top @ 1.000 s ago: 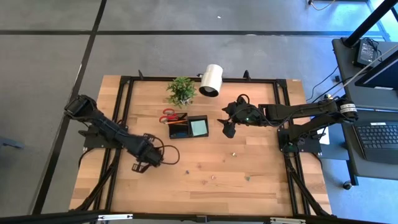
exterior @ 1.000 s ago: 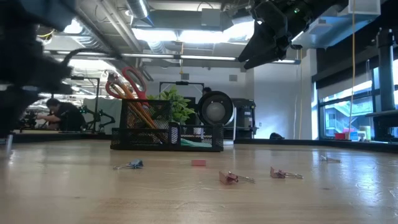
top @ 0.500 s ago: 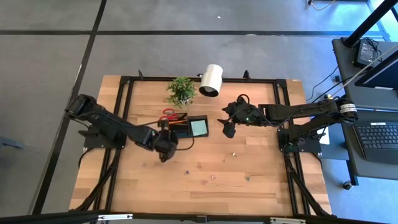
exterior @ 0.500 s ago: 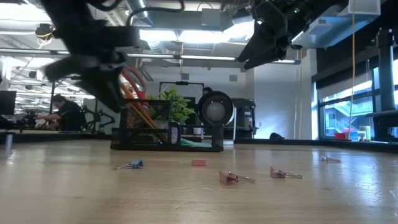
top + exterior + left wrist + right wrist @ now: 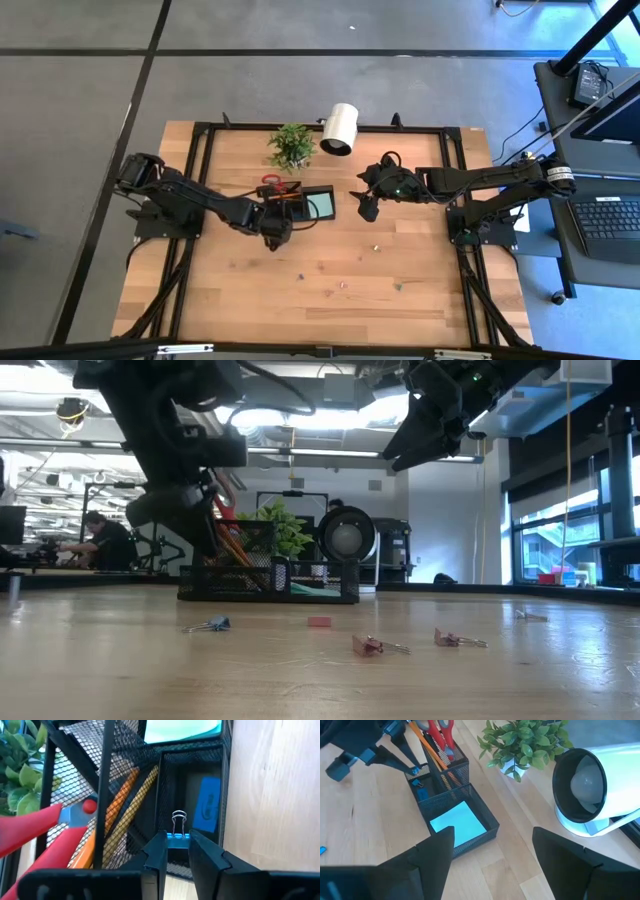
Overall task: Pick and place office supplies into organizer
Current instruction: Put the blue binder clip into the black desk organizer, then put the pink binder clip into the black desk organizer
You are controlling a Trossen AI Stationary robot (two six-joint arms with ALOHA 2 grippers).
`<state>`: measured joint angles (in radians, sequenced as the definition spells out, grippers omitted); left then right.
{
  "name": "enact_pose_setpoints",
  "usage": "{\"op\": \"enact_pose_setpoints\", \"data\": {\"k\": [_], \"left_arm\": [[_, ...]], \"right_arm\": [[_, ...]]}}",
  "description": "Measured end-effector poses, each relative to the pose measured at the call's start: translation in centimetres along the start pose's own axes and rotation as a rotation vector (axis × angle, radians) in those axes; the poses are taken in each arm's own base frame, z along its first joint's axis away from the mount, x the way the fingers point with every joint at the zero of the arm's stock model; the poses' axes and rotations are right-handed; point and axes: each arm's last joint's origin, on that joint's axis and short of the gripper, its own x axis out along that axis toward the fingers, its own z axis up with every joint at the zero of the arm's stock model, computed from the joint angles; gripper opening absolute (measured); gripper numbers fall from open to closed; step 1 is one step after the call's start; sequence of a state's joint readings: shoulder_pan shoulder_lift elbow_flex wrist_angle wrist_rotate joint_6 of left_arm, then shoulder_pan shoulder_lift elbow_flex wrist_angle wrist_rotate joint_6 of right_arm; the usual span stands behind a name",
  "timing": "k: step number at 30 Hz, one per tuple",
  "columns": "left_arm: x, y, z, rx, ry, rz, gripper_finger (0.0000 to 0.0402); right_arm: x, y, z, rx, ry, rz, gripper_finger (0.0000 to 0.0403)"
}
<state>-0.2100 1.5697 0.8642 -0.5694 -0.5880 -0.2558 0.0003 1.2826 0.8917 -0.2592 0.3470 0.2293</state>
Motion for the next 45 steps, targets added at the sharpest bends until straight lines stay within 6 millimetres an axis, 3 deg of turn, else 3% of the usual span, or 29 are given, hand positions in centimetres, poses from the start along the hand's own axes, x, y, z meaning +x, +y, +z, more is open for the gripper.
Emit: {"op": "enact_pose_setpoints", "data": {"k": [16, 19, 24, 28, 34, 40, 45], "left_arm": [[0.0, 0.1, 0.0, -0.039, 0.005, -0.010, 0.0115], [-0.9, 0.2, 0.3, -0.054, 0.004, -0.069, 0.0118], [-4.0, 0.9, 1.6, -0.090, 0.032, -0.253, 0.0118], [-6.6, 1.6, 2.5, -0.236, 0.053, -0.339, 0.0120], [-8.7, 1.9, 2.7, -0.704, 0.254, -0.541, 0.0120], [-9.0, -0.4, 0.8, -0.750, 0.388, -0.575, 0.0120], [-9.6, -1.7, -1.3, -0.844, 0.526, -0.477, 0.0121]], "right_arm": [[0.0, 0.0, 0.0, -0.002, 0.000, 0.000, 0.0272], [0.0, 0.0, 0.0, -0.001, 0.002, 0.000, 0.0272], [0.0, 0.0, -0.1, -0.005, 0.014, -0.003, 0.0272], [0.0, 0.0, -0.2, -0.007, 0.019, -0.004, 0.0272], [0.0, 0.0, -0.2, -0.009, 0.020, -0.004, 0.0272], [0.0, 0.0, -0.2, -0.010, 0.021, -0.004, 0.0272], [0.0, 0.0, -0.2, -0.010, 0.021, -0.004, 0.0272]]}}
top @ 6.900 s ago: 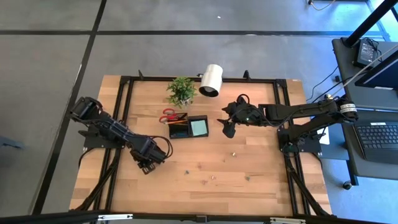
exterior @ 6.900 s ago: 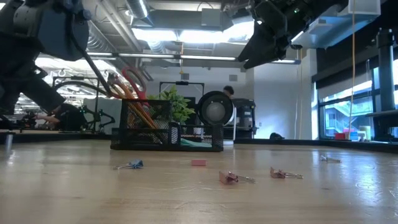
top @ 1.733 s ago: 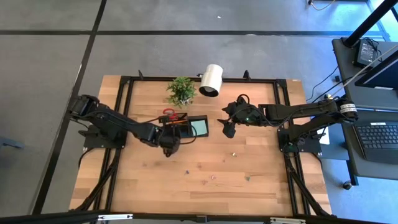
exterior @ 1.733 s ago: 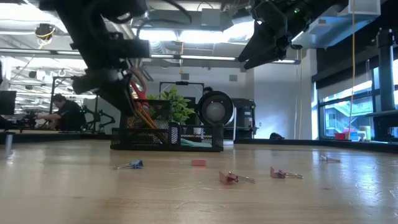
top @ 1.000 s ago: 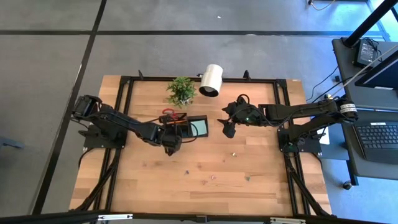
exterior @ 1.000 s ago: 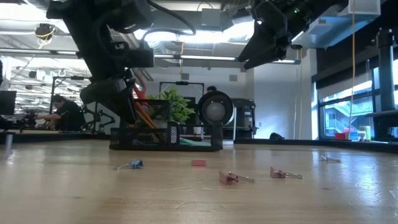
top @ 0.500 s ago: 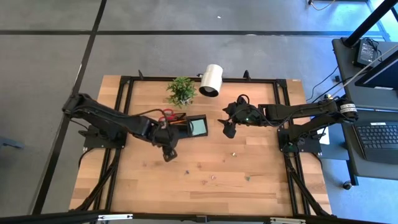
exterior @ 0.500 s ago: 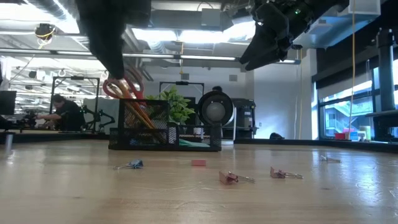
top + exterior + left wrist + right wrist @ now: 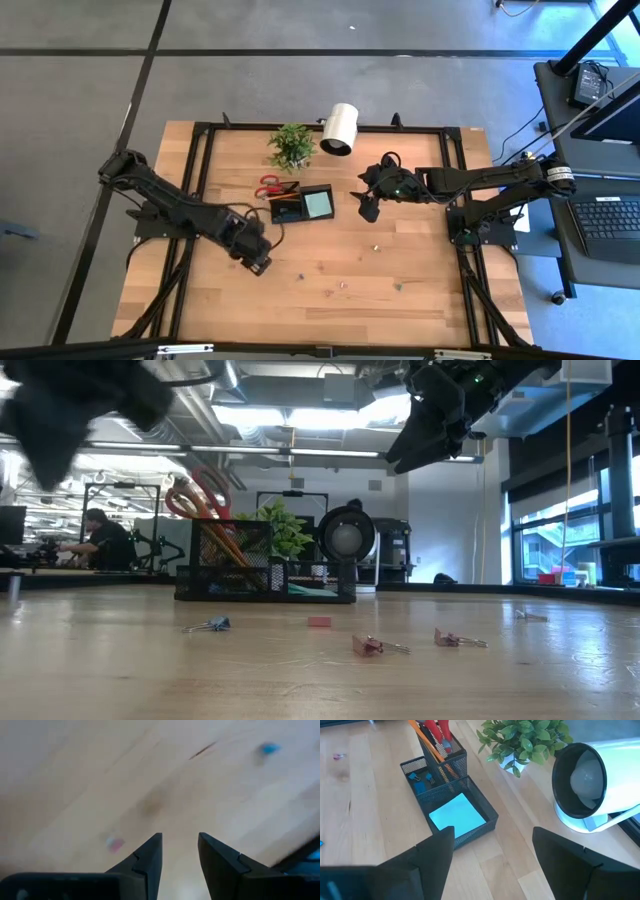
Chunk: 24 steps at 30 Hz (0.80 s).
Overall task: Pick and place office supplies into organizer
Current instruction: Put the pink binder clip into the black desk organizer
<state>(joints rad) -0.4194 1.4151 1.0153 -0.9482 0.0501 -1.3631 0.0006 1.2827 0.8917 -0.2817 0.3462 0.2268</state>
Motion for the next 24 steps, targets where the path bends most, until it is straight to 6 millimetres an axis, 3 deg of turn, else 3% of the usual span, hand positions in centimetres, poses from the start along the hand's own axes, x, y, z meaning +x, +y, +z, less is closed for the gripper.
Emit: {"op": "enact_pose_setpoints", "data": {"k": [12, 24], "left_arm": [[3.1, 3.0, -4.6, -0.454, 0.039, 0.217, 0.0156], [4.9, 3.8, -4.9, -0.615, 0.011, 0.199, 0.0163]], "right_arm": [[0.0, 0.0, 0.0, 0.001, -0.001, 0.000, 0.0272], [0.0, 0.0, 0.0, 0.000, -0.001, 0.000, 0.0272]]}}
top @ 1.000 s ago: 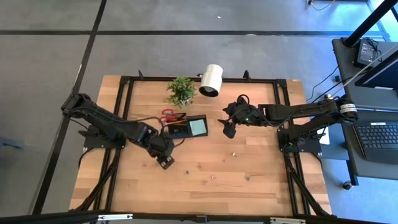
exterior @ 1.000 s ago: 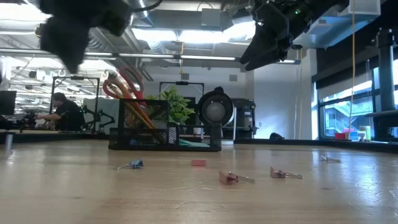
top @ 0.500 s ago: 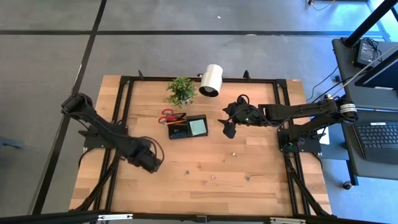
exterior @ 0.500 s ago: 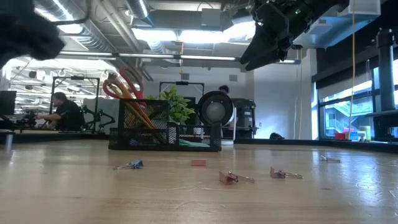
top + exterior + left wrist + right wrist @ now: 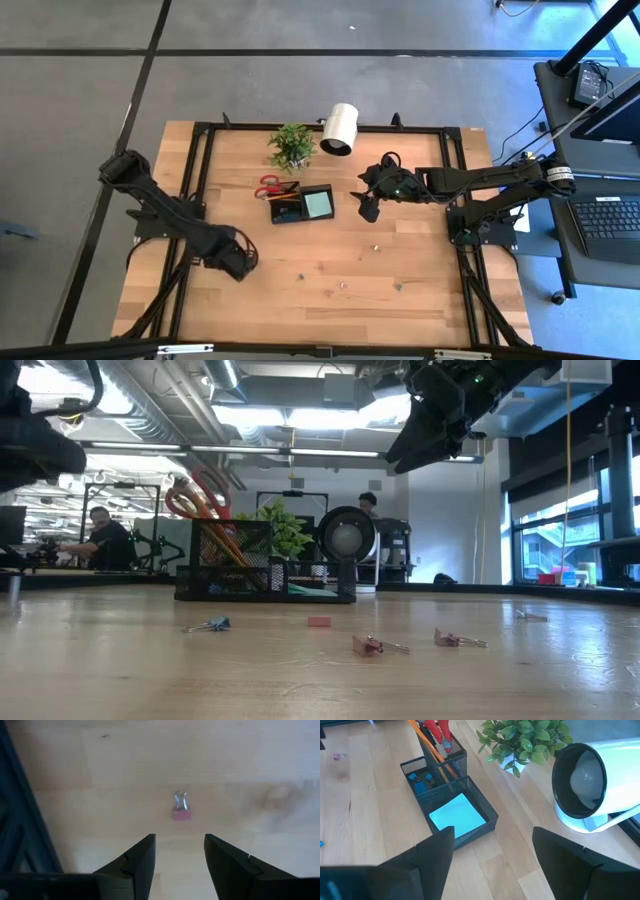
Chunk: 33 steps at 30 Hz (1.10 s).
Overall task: Pick and place office supplies into organizer
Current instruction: Put the pink binder clip into the black desk organizer
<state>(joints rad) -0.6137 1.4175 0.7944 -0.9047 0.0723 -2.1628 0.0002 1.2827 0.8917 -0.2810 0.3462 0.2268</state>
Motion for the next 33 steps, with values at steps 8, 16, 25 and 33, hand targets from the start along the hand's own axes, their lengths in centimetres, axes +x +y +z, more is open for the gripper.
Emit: {"op": "enact_pose_setpoints", "data": {"k": [8, 16, 25, 33], "left_arm": [[1.6, -0.1, 0.5, -0.017, -0.001, 0.012, 0.0162], [2.7, -0.7, 0.3, -0.021, 0.001, 0.009, 0.0161], [3.7, -1.0, 0.2, -0.023, -0.009, 0.049, 0.0161], [3.8, -1.3, 0.6, -0.013, 0.005, 0.049, 0.0158]], "right_arm": [[0.0, 0.0, 0.0, 0.000, 0.000, 0.000, 0.0272], [0.0, 0.0, 0.0, 0.000, 0.000, 0.000, 0.0272], [0.0, 0.0, 0.0, 0.000, 0.000, 0.000, 0.0272], [0.0, 0.0, 0.0, 0.000, 0.000, 0.000, 0.0272]]}}
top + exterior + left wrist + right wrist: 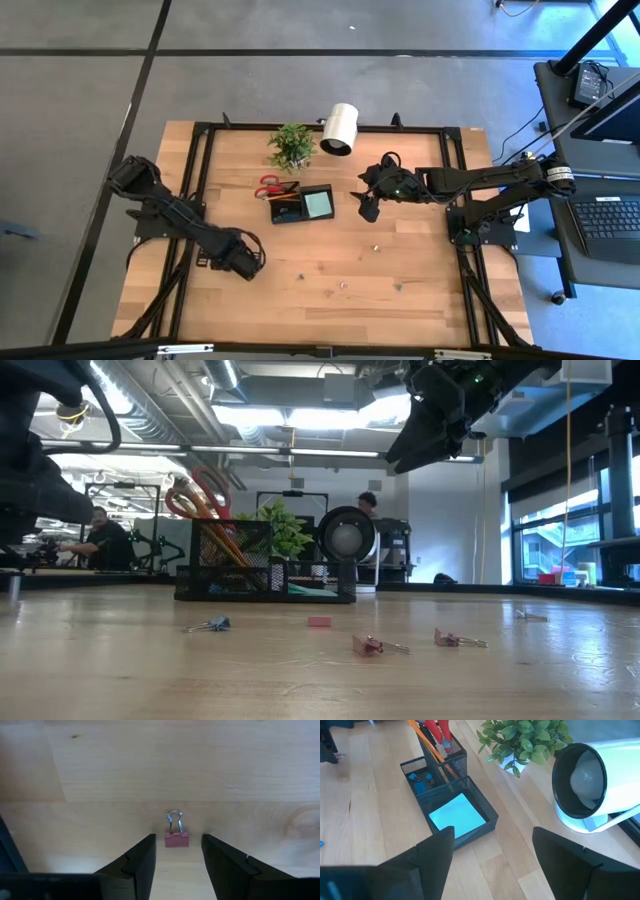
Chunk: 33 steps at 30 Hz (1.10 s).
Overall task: Pick and place office supplies into organizer
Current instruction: Put the pink binder clip into the black desk organizer
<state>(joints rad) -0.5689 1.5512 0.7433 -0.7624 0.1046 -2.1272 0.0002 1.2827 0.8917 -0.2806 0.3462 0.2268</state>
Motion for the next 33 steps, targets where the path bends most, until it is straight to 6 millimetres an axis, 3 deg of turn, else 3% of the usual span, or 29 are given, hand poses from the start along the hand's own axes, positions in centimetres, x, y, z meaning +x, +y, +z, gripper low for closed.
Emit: {"op": "enact_pose_setpoints", "data": {"k": [25, 33], "left_arm": [[-0.02, -0.37, 0.42, 0.054, 0.002, -0.010, 0.0070], [-0.33, -0.67, 0.33, 0.120, -0.002, -0.015, 0.0064]], "right_arm": [[0.00, 0.01, -0.01, -0.004, 0.000, 0.000, 0.0272], [0.00, 0.00, 0.00, -0.004, 0.000, 0.000, 0.0272]]}}
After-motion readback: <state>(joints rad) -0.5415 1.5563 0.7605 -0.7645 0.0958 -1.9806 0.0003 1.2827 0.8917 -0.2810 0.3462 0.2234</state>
